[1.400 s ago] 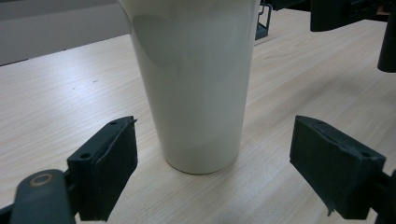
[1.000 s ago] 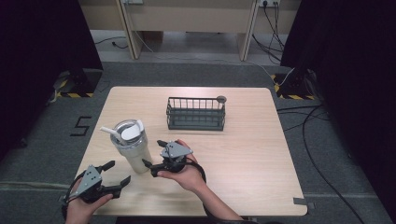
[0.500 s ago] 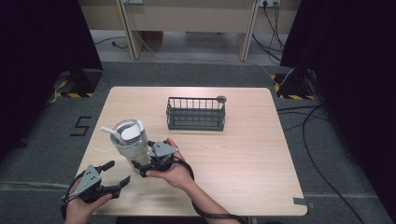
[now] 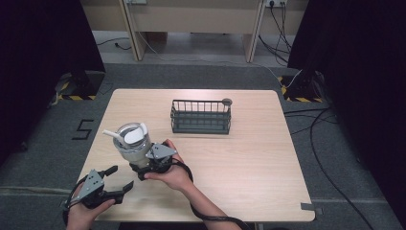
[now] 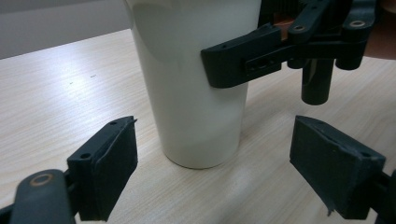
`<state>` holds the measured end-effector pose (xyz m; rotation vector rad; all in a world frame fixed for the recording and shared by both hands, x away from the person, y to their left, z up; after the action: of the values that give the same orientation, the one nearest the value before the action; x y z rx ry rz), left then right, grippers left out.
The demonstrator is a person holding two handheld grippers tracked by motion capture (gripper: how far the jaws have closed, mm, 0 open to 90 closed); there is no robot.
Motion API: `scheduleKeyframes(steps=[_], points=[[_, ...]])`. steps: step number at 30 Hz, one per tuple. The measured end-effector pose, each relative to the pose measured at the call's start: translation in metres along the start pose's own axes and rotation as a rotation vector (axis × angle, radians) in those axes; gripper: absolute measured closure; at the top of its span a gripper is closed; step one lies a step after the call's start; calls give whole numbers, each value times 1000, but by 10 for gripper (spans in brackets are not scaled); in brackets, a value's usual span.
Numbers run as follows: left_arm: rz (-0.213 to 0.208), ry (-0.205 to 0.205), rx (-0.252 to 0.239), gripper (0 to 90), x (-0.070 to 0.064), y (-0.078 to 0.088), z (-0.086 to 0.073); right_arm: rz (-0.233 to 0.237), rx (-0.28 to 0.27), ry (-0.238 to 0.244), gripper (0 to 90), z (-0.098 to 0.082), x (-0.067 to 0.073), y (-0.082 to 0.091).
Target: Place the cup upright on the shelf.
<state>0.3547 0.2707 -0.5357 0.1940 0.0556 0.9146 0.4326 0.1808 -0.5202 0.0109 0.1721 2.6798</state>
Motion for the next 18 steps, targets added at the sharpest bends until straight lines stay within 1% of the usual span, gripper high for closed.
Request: scheduleKeyframes(steps=[7,12,13,18], points=[[-2,3,-1,145,0,0,0,-3,-22,-1,97,0,0,-4],[-6,2,0,145,-1,0,0,-6,-16,-6,102,0,0,-3],[-6,3,-1,146,-1,0,0,-6,-17,-1,102,1,0,-3],[-5,9,-2,146,-1,0,0,-6,-46,-10,102,0,0,-4]])
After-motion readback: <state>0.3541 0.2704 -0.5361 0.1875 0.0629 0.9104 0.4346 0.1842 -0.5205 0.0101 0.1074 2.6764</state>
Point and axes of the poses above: each handheld gripper's, and its own axes: y roughly backward along the jaws, z roughly out of its top, x roughly to its left, the point moved 9 cm from there along -y, roughly forward along the jaws, and after that the axes turned 8 degrees about -x, right-handed, at the moved point
